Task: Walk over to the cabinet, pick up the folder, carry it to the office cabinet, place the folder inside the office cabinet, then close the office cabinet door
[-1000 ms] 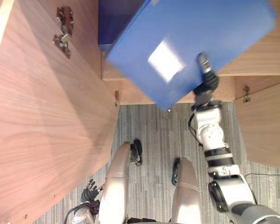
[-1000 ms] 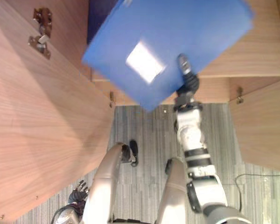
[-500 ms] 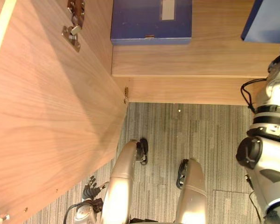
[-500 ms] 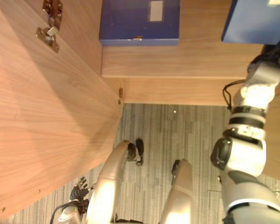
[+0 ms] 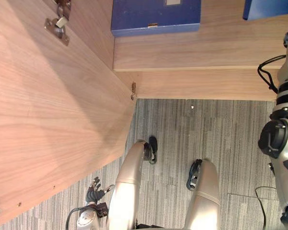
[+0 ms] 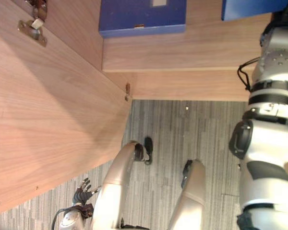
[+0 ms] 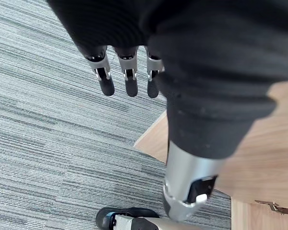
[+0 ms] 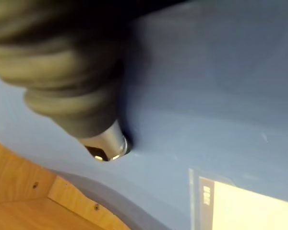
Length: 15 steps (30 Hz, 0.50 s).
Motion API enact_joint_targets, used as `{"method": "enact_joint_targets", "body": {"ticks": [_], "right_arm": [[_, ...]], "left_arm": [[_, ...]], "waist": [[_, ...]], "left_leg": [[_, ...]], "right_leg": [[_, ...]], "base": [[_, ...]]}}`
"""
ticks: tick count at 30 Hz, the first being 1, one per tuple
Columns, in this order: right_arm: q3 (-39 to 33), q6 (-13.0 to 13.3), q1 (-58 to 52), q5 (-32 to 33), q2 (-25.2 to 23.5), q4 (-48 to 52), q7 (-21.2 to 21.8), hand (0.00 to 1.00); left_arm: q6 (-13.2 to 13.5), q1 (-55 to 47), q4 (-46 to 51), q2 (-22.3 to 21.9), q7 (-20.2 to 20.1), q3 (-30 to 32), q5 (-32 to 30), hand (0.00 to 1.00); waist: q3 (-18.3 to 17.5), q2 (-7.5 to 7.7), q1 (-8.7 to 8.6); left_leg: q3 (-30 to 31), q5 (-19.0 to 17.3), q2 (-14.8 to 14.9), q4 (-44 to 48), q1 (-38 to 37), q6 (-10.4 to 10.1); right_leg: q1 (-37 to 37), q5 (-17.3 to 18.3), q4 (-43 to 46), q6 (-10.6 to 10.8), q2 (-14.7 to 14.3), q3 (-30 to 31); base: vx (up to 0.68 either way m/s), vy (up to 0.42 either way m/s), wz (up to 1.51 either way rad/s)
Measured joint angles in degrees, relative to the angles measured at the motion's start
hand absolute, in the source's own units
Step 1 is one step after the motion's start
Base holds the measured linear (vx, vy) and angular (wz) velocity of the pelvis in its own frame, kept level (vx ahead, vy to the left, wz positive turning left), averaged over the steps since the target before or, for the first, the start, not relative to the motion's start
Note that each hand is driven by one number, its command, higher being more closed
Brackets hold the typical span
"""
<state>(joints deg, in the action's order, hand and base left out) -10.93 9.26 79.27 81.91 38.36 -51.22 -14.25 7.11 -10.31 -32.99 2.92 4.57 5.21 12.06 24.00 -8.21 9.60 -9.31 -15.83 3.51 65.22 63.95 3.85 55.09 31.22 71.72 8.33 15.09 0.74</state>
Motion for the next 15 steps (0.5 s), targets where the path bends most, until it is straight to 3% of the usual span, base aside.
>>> {"method": "enact_joint_targets", "body": {"ticks": [9, 15], "right_arm": [[3.73, -0.52, 2.35, -2.05, 1.98, -0.92, -1.28, 1.00], [3.57, 1.39, 2.35, 0.22, 1.95, -1.39, -2.10, 1.00]], "left_arm": [[-0.02, 0.01, 2.87, -0.30, 0.13, -0.51, 0.02, 0.00], [-0.01, 0.01, 4.29, -0.32, 0.70, -0.58, 0.05, 0.00]], "waist": [[0.91, -0.61, -0.02], [1.12, -0.56, -0.35]], "left_leg": [[-0.28, 0.42, 0.66, -0.01, 1.92, -0.06], [-0.24, 0.47, 0.78, -0.17, 2.03, -0.18]], "right_leg": [[2.58, -0.04, 0.63, -0.04, -0.48, 0.33], [2.78, -0.03, 0.62, -0.04, -0.61, 0.27]], "base": [[0.00, -0.008, -0.01], [0.00, 0.000, 0.00]]}}
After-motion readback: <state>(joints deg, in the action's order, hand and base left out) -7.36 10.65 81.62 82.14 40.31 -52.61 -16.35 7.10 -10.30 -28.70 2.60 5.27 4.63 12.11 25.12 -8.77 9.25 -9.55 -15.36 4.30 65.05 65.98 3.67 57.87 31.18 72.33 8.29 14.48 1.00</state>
